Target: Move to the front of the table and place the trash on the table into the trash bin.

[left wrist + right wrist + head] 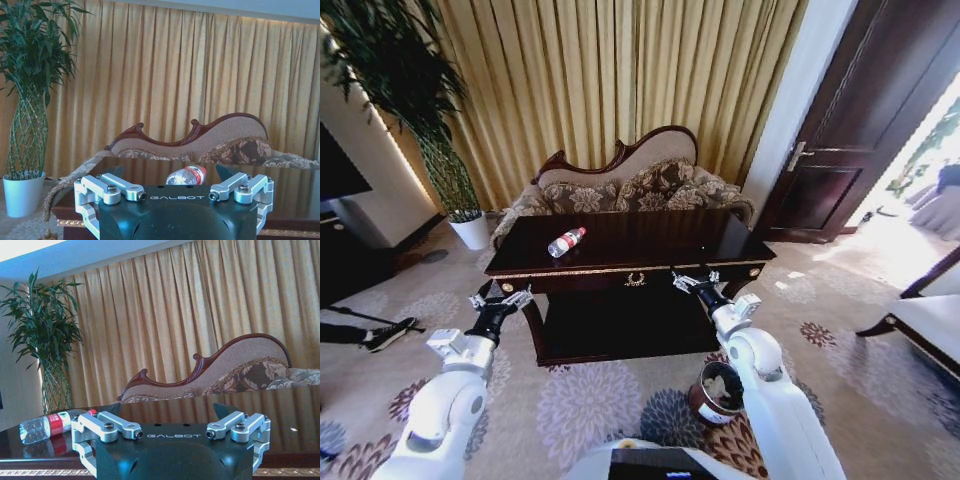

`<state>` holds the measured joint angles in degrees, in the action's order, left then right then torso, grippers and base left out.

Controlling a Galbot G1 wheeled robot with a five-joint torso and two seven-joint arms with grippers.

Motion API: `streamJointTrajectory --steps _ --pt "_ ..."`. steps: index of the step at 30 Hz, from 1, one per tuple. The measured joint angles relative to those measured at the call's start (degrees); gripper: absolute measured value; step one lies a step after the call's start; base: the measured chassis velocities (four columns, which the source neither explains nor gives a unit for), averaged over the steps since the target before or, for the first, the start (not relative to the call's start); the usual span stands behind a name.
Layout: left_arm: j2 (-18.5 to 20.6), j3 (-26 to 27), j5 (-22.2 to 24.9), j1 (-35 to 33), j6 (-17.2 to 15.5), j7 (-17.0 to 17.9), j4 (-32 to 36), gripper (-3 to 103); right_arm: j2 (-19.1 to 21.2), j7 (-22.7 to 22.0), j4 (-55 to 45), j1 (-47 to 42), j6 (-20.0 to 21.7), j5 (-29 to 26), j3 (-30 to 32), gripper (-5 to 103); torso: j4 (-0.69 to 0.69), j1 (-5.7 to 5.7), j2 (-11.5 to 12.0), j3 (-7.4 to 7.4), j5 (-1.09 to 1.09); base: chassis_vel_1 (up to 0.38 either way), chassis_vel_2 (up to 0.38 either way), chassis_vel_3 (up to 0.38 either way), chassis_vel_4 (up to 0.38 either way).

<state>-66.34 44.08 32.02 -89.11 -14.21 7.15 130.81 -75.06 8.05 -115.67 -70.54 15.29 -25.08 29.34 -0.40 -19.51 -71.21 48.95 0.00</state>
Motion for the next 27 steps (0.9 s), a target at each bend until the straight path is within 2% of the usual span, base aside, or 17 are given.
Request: streamJointTrajectory --steps 27 --pt "-1.71 0.2 0.08 -1.27 0.27 -0.26 0.43 100 -1.5 0.0 1.03 0.52 0.27 0.54 -2.65 100 0.01 0.0 0.0 0.0 0.01 -0.092 0.091 0.092 -0.09"
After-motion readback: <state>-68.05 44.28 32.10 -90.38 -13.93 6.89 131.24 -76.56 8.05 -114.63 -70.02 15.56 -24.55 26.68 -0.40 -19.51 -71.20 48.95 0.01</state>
